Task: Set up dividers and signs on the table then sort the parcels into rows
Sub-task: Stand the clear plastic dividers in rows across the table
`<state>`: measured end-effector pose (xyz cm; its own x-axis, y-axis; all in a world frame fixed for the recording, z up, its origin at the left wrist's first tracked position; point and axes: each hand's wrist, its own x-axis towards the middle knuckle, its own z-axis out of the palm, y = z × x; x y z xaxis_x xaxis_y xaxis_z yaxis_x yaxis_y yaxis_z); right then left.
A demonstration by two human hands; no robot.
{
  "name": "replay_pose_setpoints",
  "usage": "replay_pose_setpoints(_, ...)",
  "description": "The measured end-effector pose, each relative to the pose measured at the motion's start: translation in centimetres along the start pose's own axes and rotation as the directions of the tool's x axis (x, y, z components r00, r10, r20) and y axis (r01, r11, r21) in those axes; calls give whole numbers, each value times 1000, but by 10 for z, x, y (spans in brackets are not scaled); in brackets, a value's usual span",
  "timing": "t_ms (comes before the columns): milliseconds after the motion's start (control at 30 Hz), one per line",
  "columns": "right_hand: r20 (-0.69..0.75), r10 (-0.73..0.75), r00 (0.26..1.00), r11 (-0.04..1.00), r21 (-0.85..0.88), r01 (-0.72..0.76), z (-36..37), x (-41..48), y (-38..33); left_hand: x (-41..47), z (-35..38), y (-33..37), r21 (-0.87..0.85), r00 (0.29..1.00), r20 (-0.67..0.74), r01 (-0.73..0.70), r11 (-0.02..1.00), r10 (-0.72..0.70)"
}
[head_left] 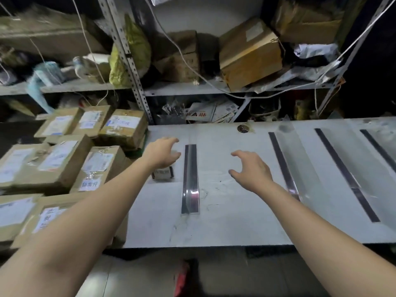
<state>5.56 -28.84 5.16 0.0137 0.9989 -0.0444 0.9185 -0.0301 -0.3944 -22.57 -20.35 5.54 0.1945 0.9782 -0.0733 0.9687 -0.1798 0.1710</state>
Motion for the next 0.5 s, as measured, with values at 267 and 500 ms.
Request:
replay_pose_setpoints(267, 91, 18, 996, 998, 64, -23, 52, 9, -48, 24, 27, -48, -63, 998, 53, -27, 998, 30)
replay_pose_setpoints(500, 145, 163, 976, 981, 85, -176, 95, 25, -72, 96, 53, -70, -153, 973, 128, -173, 973, 193)
